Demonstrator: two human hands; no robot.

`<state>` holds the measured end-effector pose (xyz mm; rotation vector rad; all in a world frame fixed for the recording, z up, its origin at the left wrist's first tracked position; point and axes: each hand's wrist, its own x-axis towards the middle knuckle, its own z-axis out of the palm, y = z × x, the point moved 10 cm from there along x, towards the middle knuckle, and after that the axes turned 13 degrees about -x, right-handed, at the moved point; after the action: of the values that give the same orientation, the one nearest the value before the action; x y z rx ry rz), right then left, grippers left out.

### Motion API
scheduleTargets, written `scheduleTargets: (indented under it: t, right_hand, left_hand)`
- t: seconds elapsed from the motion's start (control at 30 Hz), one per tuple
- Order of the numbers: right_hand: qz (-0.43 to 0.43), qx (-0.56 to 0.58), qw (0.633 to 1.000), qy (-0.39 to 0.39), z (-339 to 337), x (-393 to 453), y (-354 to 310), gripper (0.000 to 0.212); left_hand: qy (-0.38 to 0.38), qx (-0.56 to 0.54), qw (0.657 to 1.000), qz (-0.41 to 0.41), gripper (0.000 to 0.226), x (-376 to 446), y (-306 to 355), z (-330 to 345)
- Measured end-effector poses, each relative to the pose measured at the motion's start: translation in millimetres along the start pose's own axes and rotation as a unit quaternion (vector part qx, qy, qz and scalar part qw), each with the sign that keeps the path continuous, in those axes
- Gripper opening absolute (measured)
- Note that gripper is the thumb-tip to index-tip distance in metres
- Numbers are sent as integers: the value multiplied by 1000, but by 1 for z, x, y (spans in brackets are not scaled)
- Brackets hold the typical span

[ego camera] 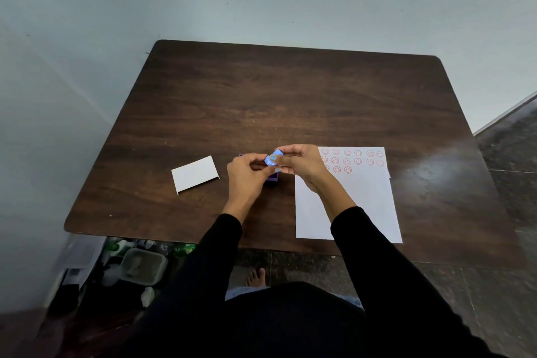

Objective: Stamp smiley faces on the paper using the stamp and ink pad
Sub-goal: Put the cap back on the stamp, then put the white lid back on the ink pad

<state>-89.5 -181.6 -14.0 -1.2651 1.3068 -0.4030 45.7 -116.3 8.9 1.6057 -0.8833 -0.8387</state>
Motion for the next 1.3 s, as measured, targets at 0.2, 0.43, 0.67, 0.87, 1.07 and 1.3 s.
scheduleTargets:
  t: [0.2,0.43,0.67,0.87,1.07,1.3]
  right_hand:
    - [-52,-97,992,56,-12,-3,-13,27]
    - [-89,-331,934,96,-23,-3,-17,21]
    - [-113,-387,909,106,-12,-8,-14,22]
    - [-123,-365,916,112,-10,-13,-15,31]
    - [-174,-338,912,155,8,-22,-50,47]
    - [-243,-449,860,11,125,-30,-54,47]
  left_hand:
    - [-22,-1,999,-25,45,4,-6,5]
    - [54,-7,997,-46,38,10,-17,-22]
    - [67,-28,995,-70,30,10,-32,-28]
    - [88,-55,993,-57,24,7,-33,-37]
    - [194,-103,975,-18,25,-6,-24,-81]
    - [295,-29,955,-1,45,-34,-25,-136]
